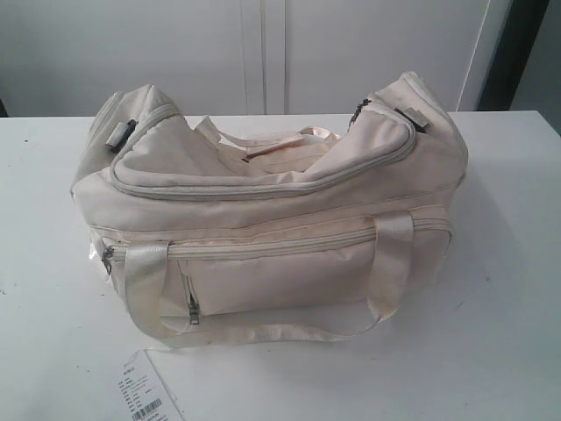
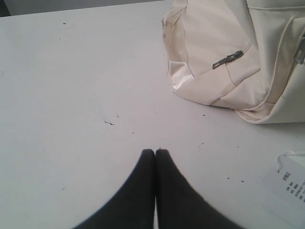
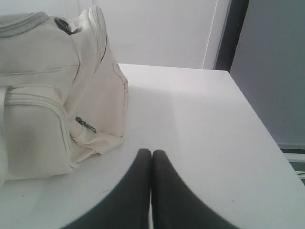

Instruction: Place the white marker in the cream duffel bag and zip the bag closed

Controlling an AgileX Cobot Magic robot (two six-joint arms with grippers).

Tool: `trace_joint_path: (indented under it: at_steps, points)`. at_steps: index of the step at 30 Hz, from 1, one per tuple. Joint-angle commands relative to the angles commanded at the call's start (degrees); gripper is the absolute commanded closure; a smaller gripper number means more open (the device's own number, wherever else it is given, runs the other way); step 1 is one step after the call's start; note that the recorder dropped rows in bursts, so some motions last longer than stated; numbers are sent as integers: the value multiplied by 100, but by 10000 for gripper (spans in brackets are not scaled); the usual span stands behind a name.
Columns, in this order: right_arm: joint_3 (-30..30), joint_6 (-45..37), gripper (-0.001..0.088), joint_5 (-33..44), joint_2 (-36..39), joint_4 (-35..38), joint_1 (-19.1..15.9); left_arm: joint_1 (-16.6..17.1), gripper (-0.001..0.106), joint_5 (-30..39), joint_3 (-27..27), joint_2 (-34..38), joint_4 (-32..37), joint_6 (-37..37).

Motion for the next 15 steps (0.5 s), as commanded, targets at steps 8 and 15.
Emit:
trace_joint_path:
  at_steps: [8, 15]
  points:
    - [421, 0, 868, -355, 0, 0, 0, 0, 1053, 0, 0, 0, 0, 0]
    - [691, 0, 868, -595, 0, 0, 0, 0, 1053, 0, 0, 0, 0, 0]
